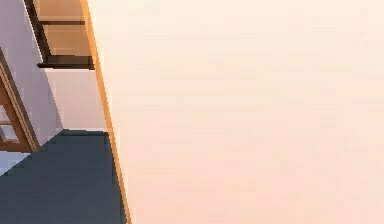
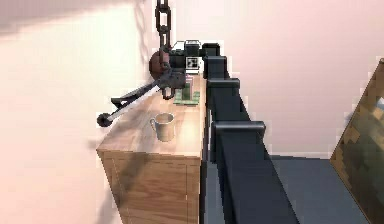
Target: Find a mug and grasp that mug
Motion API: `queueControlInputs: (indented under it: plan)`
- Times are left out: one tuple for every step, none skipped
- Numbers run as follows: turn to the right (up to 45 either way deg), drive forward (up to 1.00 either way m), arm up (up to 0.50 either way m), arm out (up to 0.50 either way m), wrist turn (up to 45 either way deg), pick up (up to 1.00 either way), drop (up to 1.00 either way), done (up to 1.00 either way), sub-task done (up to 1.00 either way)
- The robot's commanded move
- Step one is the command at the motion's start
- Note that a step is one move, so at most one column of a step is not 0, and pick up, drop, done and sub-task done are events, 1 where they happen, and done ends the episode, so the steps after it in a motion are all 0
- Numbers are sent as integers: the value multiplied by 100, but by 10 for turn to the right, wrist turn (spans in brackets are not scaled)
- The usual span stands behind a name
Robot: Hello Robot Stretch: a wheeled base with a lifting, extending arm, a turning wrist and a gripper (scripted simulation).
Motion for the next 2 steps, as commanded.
queueControlInputs:
  plan:
    - [0, 0, 0, 0, 450, 0, 0, 0, 0]
    - [0, 0, 0, 0, 210, 0, 0, 0, 0]
